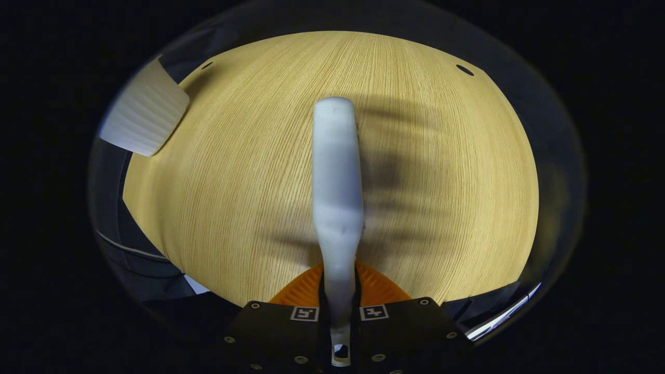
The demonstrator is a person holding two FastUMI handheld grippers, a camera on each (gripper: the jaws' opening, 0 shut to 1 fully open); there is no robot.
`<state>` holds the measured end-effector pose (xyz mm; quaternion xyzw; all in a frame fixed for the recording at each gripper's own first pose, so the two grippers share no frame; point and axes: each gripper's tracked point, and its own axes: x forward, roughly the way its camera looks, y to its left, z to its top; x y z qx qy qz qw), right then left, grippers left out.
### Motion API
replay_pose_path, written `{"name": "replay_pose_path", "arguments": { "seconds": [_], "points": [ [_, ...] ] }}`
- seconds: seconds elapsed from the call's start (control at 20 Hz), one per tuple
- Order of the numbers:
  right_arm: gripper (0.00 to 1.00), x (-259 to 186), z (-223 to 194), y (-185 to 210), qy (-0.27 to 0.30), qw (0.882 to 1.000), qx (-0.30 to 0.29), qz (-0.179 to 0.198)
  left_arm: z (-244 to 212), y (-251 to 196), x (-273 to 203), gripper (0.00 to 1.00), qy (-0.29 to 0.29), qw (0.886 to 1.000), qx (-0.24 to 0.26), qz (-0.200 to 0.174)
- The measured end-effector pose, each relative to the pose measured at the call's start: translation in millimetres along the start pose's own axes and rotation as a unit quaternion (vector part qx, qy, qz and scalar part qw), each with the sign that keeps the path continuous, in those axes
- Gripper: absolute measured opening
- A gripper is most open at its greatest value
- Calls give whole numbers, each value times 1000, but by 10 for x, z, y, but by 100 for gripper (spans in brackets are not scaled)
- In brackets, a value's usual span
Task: Pick up the small broom and dustpan from the desktop, sweep the trash into the dustpan with the broom, and then empty the trash into the garbage bin.
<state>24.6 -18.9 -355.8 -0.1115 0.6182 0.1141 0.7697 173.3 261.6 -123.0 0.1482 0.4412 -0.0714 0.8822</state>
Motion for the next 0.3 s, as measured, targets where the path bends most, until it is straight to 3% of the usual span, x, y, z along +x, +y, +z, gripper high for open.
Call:
{"name": "replay_pose_path", "arguments": {
  "seconds": [0.3],
  "points": [
    [14, 7, 17, -3, -9, 1000, 4, 8, 352, -1331, -143, 33, -36, 989, -13, -146]
  ]
}}
